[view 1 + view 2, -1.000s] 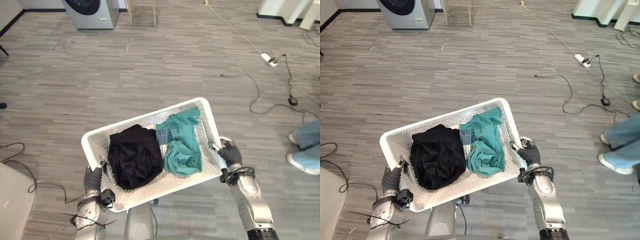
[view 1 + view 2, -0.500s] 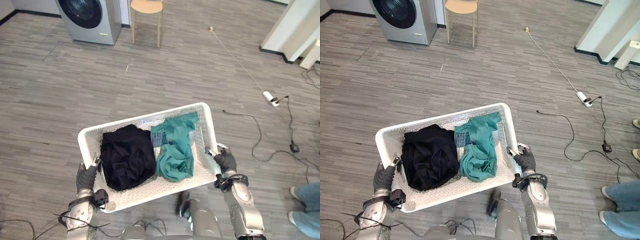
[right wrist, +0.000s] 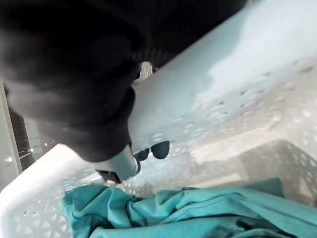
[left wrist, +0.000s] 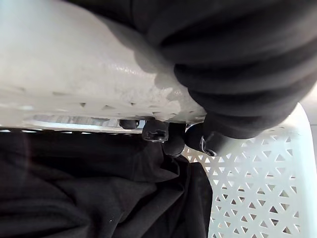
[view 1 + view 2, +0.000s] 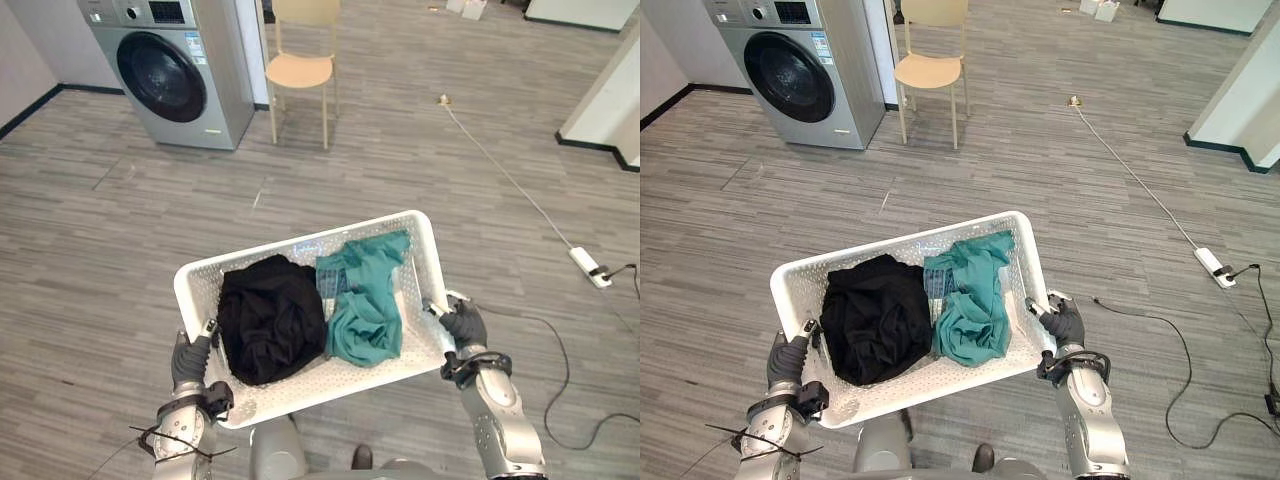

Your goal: Pick up the laundry basket with both hands and put the clothes into the washing machine.

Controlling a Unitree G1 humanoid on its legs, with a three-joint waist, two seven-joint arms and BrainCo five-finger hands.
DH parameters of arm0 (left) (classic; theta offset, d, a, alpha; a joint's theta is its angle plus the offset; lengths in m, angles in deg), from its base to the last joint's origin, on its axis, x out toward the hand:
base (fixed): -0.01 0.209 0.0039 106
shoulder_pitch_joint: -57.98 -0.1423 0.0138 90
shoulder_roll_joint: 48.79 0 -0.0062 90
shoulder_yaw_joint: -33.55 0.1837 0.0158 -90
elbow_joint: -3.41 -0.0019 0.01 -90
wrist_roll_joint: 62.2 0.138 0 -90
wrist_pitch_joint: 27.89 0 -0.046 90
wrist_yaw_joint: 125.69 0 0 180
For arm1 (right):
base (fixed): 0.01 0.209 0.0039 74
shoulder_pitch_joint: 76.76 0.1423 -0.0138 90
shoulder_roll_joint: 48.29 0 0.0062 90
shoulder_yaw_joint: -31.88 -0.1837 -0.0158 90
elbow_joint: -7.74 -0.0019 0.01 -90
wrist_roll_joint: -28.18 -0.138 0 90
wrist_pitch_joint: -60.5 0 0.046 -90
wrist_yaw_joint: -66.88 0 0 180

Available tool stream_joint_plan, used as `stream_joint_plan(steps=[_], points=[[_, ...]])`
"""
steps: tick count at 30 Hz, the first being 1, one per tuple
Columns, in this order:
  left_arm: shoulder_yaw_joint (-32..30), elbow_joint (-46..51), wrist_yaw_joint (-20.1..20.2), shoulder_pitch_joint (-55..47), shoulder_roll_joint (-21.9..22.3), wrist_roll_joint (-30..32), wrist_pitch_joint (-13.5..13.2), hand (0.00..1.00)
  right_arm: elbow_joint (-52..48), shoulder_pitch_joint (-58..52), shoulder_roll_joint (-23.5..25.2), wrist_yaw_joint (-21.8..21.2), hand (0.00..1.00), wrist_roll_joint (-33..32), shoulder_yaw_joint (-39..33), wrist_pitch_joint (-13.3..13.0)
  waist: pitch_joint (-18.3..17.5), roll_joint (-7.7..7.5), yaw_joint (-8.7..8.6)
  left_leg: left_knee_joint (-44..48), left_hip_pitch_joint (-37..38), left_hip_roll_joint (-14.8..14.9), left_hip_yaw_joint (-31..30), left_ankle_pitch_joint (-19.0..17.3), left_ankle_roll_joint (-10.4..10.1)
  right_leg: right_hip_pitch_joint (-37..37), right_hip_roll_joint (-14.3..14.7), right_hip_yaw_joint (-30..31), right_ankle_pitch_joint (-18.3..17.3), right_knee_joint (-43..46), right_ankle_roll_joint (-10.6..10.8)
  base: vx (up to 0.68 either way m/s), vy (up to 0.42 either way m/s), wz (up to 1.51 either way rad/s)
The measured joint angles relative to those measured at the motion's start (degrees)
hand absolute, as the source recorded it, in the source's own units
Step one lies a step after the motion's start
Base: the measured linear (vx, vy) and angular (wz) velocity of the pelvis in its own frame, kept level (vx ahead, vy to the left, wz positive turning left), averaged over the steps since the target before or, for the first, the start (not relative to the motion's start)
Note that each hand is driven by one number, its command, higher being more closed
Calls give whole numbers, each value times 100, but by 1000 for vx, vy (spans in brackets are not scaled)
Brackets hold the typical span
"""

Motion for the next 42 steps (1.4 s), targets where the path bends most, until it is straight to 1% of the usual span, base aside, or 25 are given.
stream_joint_plan(steps=[1, 2, 3, 5, 6, 8, 9, 11, 15, 17, 19, 20, 21, 23, 24, 25, 27, 29, 32, 35, 36, 38, 39, 40, 42], points=[[-23, 54, 4, -11, 46, 5, 1, 100, 0, 1, 2, -11, 100, -29, 3, -25, 1, 10, 46, -955, -36, -120, -20, 205, -244, 162, -6, 10, -139, -84, 88, 724, 205, -30], [-52, 55, 3, -2, 36, 12, 7, 100, 46, 10, 67, -11, 100, -28, 16, -39, 32, -96, 135, -1358, 36, -288, -43, 969, -123, 390, -104, 122, -312, -133, 214, 487, 153, -34], [-73, 58, 3, -24, 16, 14, 7, 100, 87, 14, 110, -11, 100, -26, 43, -39, 1, -202, 172, -1361, 107, -424, -34, 1148, 27, 438, -203, 176, -402, -87, 283, 759, 246, -15], [-133, 69, 2, -24, 48, 27, 14, 100, 186, 97, 151, -22, 100, 21, 36, -39, 1, -333, 112, -714, 150, -505, -3, 568, 621, 179, -484, 163, -626, 1088, 624, 729, 247, 5], [-125, 71, 2, -51, 42, 26, 14, 100, 223, 98, 156, -26, 100, 25, 30, -39, 2, -338, 119, -579, 220, -505, 13, 406, 669, 2, -556, 145, -649, 1689, 664, 656, 255, -7], [-98, 216, -2, -194, -63, 25, 15, 100, 309, 73, 299, -101, 100, 54, -16, -49, 9, -538, 66, -487, 835, -737, 190, -195, 1012, -998, -1228, -61, 58, 4666, 1440, 625, 233, 2], [-95, 233, -9, -200, -122, 25, 15, 100, 362, 73, 336, -115, 100, 79, -22, -53, 8, -564, 27, -473, 985, -801, 188, -313, 1090, -1216, -1389, -144, 161, 5254, 1465, 597, 143, 17], [-104, 249, -47, -224, -324, 25, 28, 100, 467, 25, 557, -110, 100, 203, -30, -65, 86, -437, -103, -757, 1751, -805, 53, -654, 1072, -1826, -1467, -390, -46, 6228, 1088, 560, 61, 25], [-31, 358, -43, -213, -436, 24, 34, 100, 297, -218, 693, -93, 100, 230, -132, -84, 113, -391, -243, -1398, 2643, -799, -147, -937, 712, -2703, -1462, -927, -486, 4642, 683, 551, -84, 32], [75, 359, -38, -159, -436, 25, 36, 100, 264, -218, 690, -73, 100, 233, -252, -81, 117, -383, -277, -1540, 2922, -752, -159, -1082, 620, -2971, -1456, -1103, -330, 3193, 619, 621, -156, 22], [46, 357, -40, -117, -445, 28, 60, 100, 227, -239, 704, -7, 100, 231, -217, -80, 68, -480, -374, -2023, 3493, -791, -104, -1196, 378, -3072, -1396, -1278, 302, 1112, 758, 578, -160, 18], [63, 356, -42, -112, -445, 31, 63, 100, 152, -339, 696, -2, 100, 224, -215, -85, 40, -505, -405, -2089, 3890, -781, -134, -1334, 91, -3164, -1332, -1048, 407, 1074, 701, 560, -165, 15], [67, 328, -43, -106, -400, 50, 67, 100, 161, -373, 665, -2, 100, 209, -218, -83, 3, -456, -417, -1907, 3981, -683, -218, -1387, -9, -3174, -1197, -857, 767, 1334, 505, 735, -224, 6], [178, 290, -36, -147, -240, 243, 77, 100, 161, -489, 551, -8, 100, 151, -278, -66, -159, 4, -352, -182, 3563, -21, -407, -1046, -446, -3109, -665, -681, 1013, 1872, 79, 860, -269, -28], [164, 281, -31, -138, -146, 265, 76, 100, 161, -440, 458, -10, 100, 120, -301, -62, -166, 233, -327, 822, 3165, 341, -415, -421, -412, -2971, -391, -715, 754, 1987, -39, 919, -254, -64], [139, 254, -17, -123, -115, 264, 79, 100, 162, -359, 448, 14, 100, 117, -250, -41, -114, 380, -265, 2134, 2649, 779, -415, 904, -211, -2645, -93, -666, 570, 1908, -188, 874, -186, -76], [170, 209, -4, -102, -97, 259, 78, 100, 165, -308, 408, 67, 100, 95, -254, -38, -64, 379, -175, 3818, 1840, 1248, -378, 666, 175, -1872, 242, -567, 522, 1399, -256, 681, -123, -48], [163, 237, -2, -124, -85, 227, 56, 100, 157, -296, 402, 128, 100, 92, -224, -68, 43, 72, -124, 4182, 1139, 1134, -134, 334, 549, -843, 233, -278, 521, 687, -257, 632, -82, -27], [78, 292, 1, -105, -6, 189, 9, 100, 133, -195, 322, 94, 100, 12, -171, -73, 73, 24, 109, 2621, 339, 831, 39, -82, 270, -203, 175, 27, 361, 85, -167, 566, 64, -53], [31, 300, -2, -106, 11, 183, 9, 100, 143, -163, 314, 66, 100, 7, -115, -60, 130, -39, 110, 560, 46, 409, 28, -72, 109, 80, -38, 2, 93, -67, 54, 525, 265, -9], [19, 309, -3, -128, 57, 183, 10, 100, 145, -166, 305, 29, 100, 5, -116, -64, 179, -145, 113, -1013, 75, 60, -44, 222, -289, 313, -288, -28, -175, -62, 296, 476, 303, 21], [-14, 329, -3, -137, 99, 186, 9, 100, 156, -157, 304, 8, 100, 6, -112, -75, 184, -180, 119, -1508, 123, -58, -52, 712, -380, 478, -418, -86, -371, -58, 480, 498, 325, 23], [-81, 332, -4, -138, 84, 192, 9, 100, 186, -143, 369, 2, 100, 10, -98, -75, 154, -311, 119, -1264, 86, -237, -28, 1046, -146, 538, -615, -160, -608, 60, 642, 536, 343, 28], [-175, 332, -10, -134, 105, 197, 15, 100, 208, -113, 393, -4, 100, 20, -85, -73, 158, -344, 115, -743, -50, -295, -45, 816, 223, 550, -750, -252, -765, 431, 811, 651, 414, 22], [-265, 332, -17, -178, 91, 200, 16, 100, 277, -94, 413, 0, 100, 22, 5, -65, 148, -367, 176, -229, -67, -336, -21, 319, 438, 188, -992, -314, -905, 1592, 1006, 499, 316, 4]])
